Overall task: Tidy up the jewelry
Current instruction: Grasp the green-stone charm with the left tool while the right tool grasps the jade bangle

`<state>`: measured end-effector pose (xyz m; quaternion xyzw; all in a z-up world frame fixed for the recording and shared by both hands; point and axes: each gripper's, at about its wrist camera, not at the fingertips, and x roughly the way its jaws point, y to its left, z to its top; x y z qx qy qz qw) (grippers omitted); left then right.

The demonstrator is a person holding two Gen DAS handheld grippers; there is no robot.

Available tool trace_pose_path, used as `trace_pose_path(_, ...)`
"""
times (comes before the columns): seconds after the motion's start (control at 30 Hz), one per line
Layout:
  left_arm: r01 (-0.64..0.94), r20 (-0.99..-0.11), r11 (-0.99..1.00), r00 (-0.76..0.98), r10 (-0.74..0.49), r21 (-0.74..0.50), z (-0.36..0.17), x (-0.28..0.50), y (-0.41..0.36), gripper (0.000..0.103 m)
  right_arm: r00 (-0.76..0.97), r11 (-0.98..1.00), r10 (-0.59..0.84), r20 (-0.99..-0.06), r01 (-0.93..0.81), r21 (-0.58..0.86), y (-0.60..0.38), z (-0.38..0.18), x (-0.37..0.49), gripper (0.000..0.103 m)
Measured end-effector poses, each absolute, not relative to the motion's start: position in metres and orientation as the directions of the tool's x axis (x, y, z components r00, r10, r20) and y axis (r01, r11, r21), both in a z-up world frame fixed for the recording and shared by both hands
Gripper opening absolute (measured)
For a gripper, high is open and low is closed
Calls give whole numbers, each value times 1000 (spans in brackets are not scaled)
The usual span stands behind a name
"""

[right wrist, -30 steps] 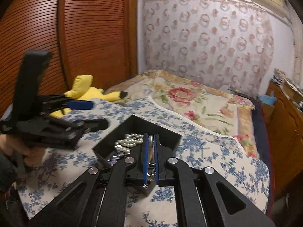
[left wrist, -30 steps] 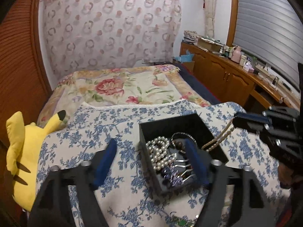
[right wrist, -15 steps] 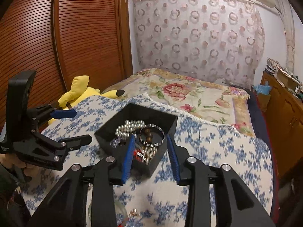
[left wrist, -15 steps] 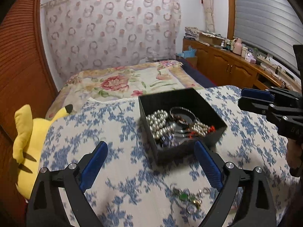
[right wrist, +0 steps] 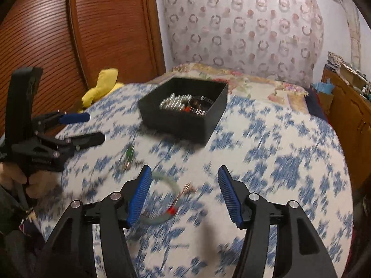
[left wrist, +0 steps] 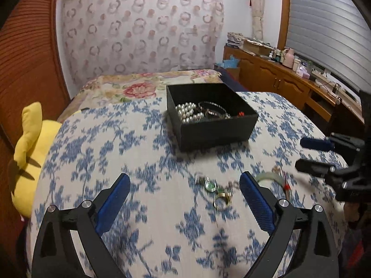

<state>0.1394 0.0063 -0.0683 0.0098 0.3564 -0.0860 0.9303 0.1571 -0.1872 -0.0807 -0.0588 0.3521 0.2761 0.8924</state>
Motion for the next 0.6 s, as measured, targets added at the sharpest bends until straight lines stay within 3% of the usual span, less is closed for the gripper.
trace_pose_path(0.13,156,-674,987,725,-143,-42,-74,126,10,92,578,833,459,-674,-543,101,-185,-90,146,62)
trace_pose_path(0.27,149,-678,988,722,-138,-43,-78,117,14,92,557,837,459,-692,-532,126,-186,-97,146,39)
trace_pose_path(0.47,145,-688,988,713,-136,-46,-81,109,16,92,508,823,472,-721,-546,154,-179,-108,143,39)
trace_pose_path(0.53,142,-688,989,714,-132,-42,-82,107,17,92,503,819,468,-727,-555,144,-173,-110,141,51)
trace_pose_path(0.57,141,-689,989,713,-130,-41,-82,106,18,92,502,819,466,-729,-557,140,-171,-110,141,67)
trace_pose_path(0.6,140,-690,989,713,-129,-41,-82,105,18,92,498,818,467,-731,-558,142,-169,-110,142,69)
